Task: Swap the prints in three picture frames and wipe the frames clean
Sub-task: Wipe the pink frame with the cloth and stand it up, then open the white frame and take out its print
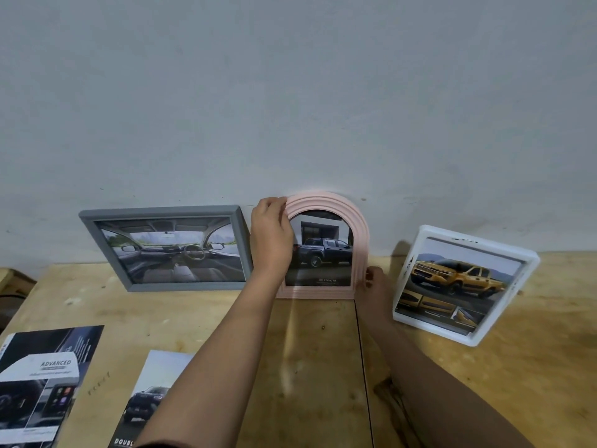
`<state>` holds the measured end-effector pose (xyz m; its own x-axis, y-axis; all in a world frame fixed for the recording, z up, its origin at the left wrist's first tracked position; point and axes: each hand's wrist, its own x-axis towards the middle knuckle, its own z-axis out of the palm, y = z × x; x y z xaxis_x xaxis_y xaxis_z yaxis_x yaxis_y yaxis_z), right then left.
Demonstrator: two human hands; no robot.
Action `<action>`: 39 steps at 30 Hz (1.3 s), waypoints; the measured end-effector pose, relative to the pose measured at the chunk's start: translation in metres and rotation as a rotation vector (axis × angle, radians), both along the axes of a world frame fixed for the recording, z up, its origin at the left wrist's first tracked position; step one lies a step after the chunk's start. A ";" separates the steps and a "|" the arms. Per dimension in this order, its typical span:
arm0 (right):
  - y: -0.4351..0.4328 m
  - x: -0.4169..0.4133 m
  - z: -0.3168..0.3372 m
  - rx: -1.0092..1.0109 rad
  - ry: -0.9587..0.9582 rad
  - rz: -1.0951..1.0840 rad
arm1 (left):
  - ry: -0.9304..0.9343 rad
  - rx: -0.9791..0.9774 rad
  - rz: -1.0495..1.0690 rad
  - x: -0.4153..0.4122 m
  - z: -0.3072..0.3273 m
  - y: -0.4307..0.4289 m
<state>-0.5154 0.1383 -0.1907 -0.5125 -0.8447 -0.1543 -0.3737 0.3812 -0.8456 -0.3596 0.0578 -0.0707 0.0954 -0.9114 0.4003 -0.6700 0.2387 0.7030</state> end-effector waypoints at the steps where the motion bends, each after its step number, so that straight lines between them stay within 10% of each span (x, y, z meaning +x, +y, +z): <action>1: 0.004 0.000 -0.002 -0.009 0.003 0.005 | 0.002 -0.020 0.009 -0.002 0.000 0.002; 19: 0.159 -0.116 -0.020 -0.010 0.062 -0.449 | 0.169 0.260 -0.473 -0.159 0.004 0.046; 39: 0.162 -0.133 -0.017 0.002 0.195 -0.145 | 0.157 0.317 -0.452 -0.132 0.012 0.071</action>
